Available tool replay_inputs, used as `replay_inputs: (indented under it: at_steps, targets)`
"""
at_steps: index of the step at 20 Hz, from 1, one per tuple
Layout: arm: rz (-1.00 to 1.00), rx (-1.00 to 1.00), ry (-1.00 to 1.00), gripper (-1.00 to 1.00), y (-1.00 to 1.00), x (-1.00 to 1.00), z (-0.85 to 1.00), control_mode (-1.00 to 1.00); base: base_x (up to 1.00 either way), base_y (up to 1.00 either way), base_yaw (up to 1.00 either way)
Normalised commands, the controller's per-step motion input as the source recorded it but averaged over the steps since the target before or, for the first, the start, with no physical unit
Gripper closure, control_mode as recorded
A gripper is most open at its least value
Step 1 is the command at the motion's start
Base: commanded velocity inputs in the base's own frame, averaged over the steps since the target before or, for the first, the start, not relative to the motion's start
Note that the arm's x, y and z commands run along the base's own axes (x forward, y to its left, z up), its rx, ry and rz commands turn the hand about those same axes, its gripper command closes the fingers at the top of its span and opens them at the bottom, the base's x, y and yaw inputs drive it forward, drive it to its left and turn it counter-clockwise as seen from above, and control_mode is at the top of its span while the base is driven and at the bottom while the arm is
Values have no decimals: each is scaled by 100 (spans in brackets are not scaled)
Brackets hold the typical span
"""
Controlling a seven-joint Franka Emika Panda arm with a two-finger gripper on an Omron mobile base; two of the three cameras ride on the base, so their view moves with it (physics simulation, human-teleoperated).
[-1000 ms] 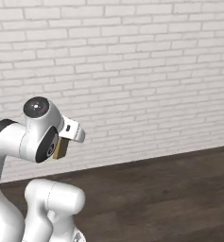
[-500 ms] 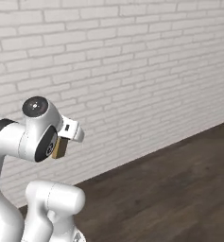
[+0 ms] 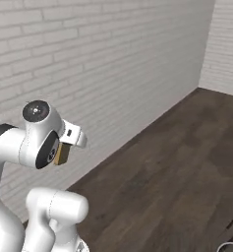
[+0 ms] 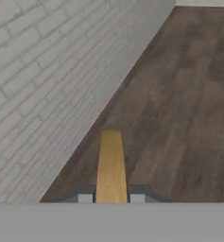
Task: Start the toaster. Once the lever pops up, take the bread to the plate on the dining counter.
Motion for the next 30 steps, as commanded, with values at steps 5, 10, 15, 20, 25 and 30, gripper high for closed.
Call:
replay_inputs:
  at_steps: [5, 10, 15, 20, 25, 30]
  targets:
    - [0, 0, 0, 100, 0, 0, 0, 100, 69, 0, -62]
    - [0, 0, 0, 100, 0, 0, 0, 100, 82, 0, -59]
    - [0, 0, 0, 100, 0, 0, 0, 100, 100, 0, -52]
    - [0, 0, 0, 100, 0, 0, 0, 100, 100, 12, -52]
    - [0, 0, 0, 100, 0, 0, 0, 100, 98, 45, -52]
    - [0, 0, 0, 100, 0, 0, 0, 100, 90, 59, -51]
